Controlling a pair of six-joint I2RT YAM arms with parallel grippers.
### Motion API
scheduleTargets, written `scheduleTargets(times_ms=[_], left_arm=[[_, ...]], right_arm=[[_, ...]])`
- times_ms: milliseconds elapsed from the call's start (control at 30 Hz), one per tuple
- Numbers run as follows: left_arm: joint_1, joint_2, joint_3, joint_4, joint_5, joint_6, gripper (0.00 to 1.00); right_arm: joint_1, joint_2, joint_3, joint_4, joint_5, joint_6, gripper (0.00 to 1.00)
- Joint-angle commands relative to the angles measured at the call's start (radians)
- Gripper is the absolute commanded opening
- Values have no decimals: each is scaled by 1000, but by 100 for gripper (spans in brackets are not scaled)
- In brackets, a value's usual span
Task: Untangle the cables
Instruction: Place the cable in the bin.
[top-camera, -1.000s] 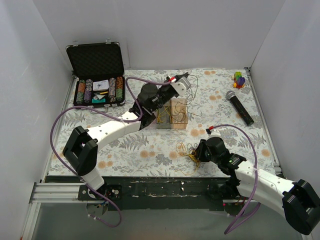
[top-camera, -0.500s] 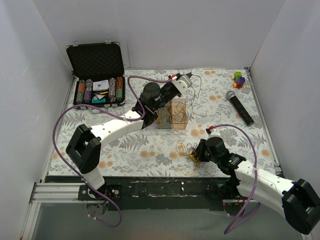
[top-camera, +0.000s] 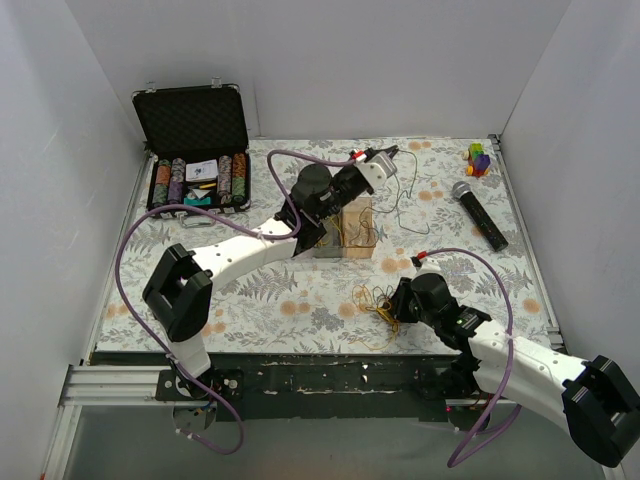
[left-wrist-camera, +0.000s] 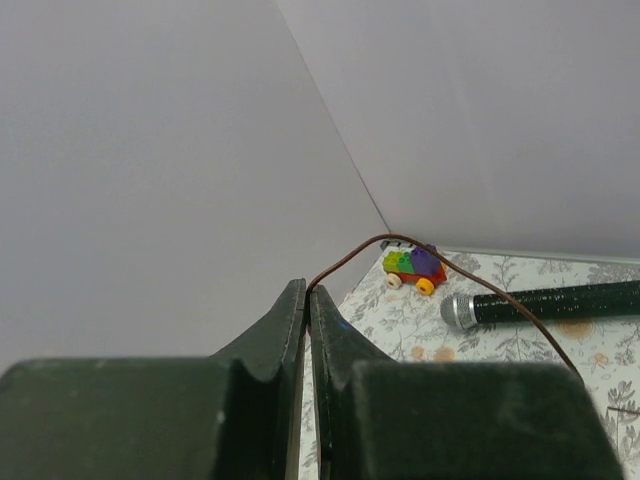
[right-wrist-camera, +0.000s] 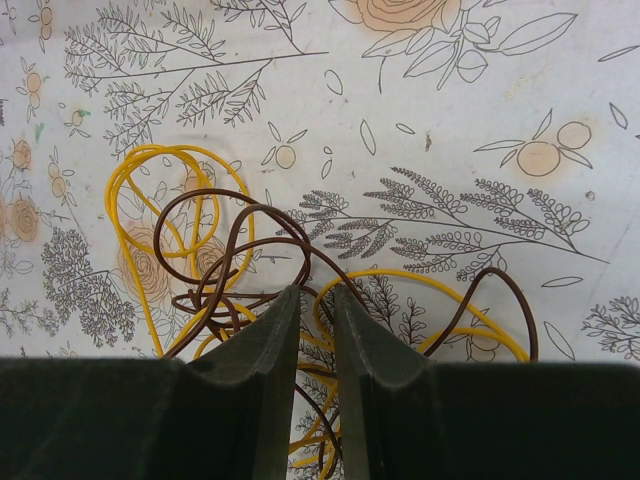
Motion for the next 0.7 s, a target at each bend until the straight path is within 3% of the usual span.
scheduleTargets(times_ms=[0, 200, 400, 667], left_arm=[[0, -66, -56, -9, -10, 10, 0], [19, -149, -251, 2, -53, 98, 0], [93, -180, -318, -26, -110, 120, 0], [119, -189, -395, 9, -47, 178, 0]], right_arm=[[-1, 12, -27, -60, 14, -4, 28], [-1, 6, -28, -58, 11, -5, 28], [-1, 9, -30, -54, 8, -4, 28], [-1, 32, -22, -40, 1, -4, 28]])
